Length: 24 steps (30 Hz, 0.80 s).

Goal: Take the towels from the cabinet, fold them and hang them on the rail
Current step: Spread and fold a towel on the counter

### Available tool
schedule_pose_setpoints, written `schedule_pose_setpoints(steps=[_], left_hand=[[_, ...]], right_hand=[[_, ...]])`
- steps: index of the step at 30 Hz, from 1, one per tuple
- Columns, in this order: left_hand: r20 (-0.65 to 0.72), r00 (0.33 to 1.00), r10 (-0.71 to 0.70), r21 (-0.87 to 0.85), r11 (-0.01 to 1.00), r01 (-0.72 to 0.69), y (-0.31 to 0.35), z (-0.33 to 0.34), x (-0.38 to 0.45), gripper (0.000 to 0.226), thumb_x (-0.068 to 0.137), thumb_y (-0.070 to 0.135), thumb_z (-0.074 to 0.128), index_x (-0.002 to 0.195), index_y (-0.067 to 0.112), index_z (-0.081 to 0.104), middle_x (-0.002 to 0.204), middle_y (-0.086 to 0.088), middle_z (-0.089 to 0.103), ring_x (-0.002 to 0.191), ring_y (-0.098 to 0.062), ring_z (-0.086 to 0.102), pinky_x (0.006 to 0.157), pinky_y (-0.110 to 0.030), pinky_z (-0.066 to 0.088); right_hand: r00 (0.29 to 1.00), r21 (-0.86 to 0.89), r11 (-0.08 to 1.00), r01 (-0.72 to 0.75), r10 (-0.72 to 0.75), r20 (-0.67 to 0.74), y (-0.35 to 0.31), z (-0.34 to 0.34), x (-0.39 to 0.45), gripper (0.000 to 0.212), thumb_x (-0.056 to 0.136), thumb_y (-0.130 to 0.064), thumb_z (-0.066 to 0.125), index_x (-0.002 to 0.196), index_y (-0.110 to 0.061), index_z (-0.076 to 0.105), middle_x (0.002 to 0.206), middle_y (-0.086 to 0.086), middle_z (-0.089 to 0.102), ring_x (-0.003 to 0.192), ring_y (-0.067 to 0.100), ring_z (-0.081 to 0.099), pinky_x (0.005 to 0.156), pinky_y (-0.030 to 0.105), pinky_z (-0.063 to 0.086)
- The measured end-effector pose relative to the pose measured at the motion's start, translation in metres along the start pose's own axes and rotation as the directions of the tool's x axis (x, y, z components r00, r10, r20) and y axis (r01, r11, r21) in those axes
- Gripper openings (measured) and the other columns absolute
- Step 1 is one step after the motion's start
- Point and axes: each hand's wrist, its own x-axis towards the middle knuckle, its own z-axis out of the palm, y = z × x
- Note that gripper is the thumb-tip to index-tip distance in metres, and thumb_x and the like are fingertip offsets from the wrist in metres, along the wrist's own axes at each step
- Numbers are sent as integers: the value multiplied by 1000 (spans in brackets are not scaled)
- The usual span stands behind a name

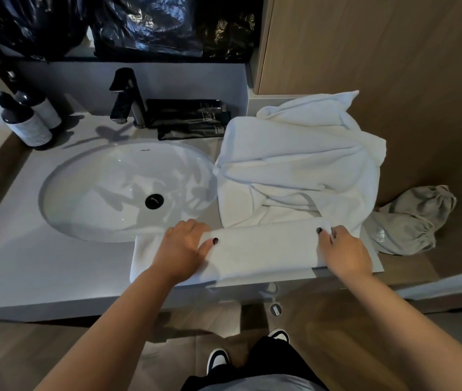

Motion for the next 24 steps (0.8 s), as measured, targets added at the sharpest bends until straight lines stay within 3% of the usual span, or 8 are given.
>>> schedule_pose_setpoints(steps=[3, 6, 10, 11, 13, 15, 19, 24], left_hand=[[49, 997, -59, -53, 997, 61, 0, -4, 6, 56, 88, 55, 31, 104, 14, 65, 98, -2, 66, 88, -26, 58, 79, -41, 47], [24, 999, -40, -43, 998, 41, 1, 0, 6, 48, 89, 50, 34, 102, 16, 65, 95, 0, 66, 85, -26, 59, 76, -40, 49], [-14, 1000, -20, -5, 1000, 20, 0, 4, 2, 37, 90, 41, 42, 103, 17, 68, 94, 0, 68, 82, -25, 62, 71, -38, 51], [-11, 1000, -28, -7, 1000, 28, 1, 3, 1, 37, 90, 40, 41, 105, 19, 68, 95, 0, 68, 84, -24, 62, 72, -38, 51], [-30, 999, -33, -29, 999, 32, 1, 2, -1, 36, 90, 37, 42, 107, 20, 69, 96, 0, 68, 85, -24, 62, 74, -38, 50], [-60, 998, -13, -50, 999, 10, 0, 1, -5, 36, 89, 32, 44, 111, 17, 69, 98, -3, 66, 86, -27, 61, 75, -38, 49], [-22, 999, 39, 71, 997, -37, -6, -8, -19, 47, 97, 35, 37, 132, 13, 60, 126, -6, 64, 111, -26, 60, 96, -38, 45], [151, 986, 71, 199, 975, -101, -23, -13, -28, 65, 101, 50, 16, 156, 16, 23, 159, -3, 31, 148, -18, 27, 120, -34, 15]], right_hand=[[986, 0, 1000, 15, -15, -167, -11, 2, -8, 31, 97, -31, 52, 121, -11, 51, 111, 12, 58, 96, 35, 57, 81, 44, 46], [882, -193, 936, 295, -345, -321, -33, 14, -21, 52, 87, -14, 63, 137, -10, 48, 144, 16, 43, 130, 36, 44, 100, 51, 38], [561, -245, 530, 812, -825, 73, -73, 62, -54, 56, 88, -14, 57, 143, -8, 47, 150, 12, 44, 141, 30, 38, 114, 50, 31], [520, -268, 472, 840, -841, 149, -79, 73, -59, 52, 93, -22, 48, 143, -9, 48, 149, 10, 47, 141, 28, 39, 114, 47, 29], [554, -288, 487, 824, -800, 231, -86, 81, -59, 56, 97, -34, 27, 143, -10, 48, 148, 8, 49, 140, 23, 41, 114, 43, 28], [539, -265, 475, 839, -790, 292, -83, 81, -49, 64, 98, -40, 14, 152, -10, 33, 158, 6, 33, 148, 21, 26, 119, 40, 15], [449, -234, 384, 893, -796, 405, -74, 73, -25, 70, 98, -52, 11, 158, -16, 4, 165, 0, 1, 152, 15, -6, 122, 34, -6], [466, -287, 370, 884, -758, 457, -57, 48, 5, 79, 95, -65, 12, 157, -19, -6, 165, -1, -7, 150, 13, -17, 121, 38, -8]])
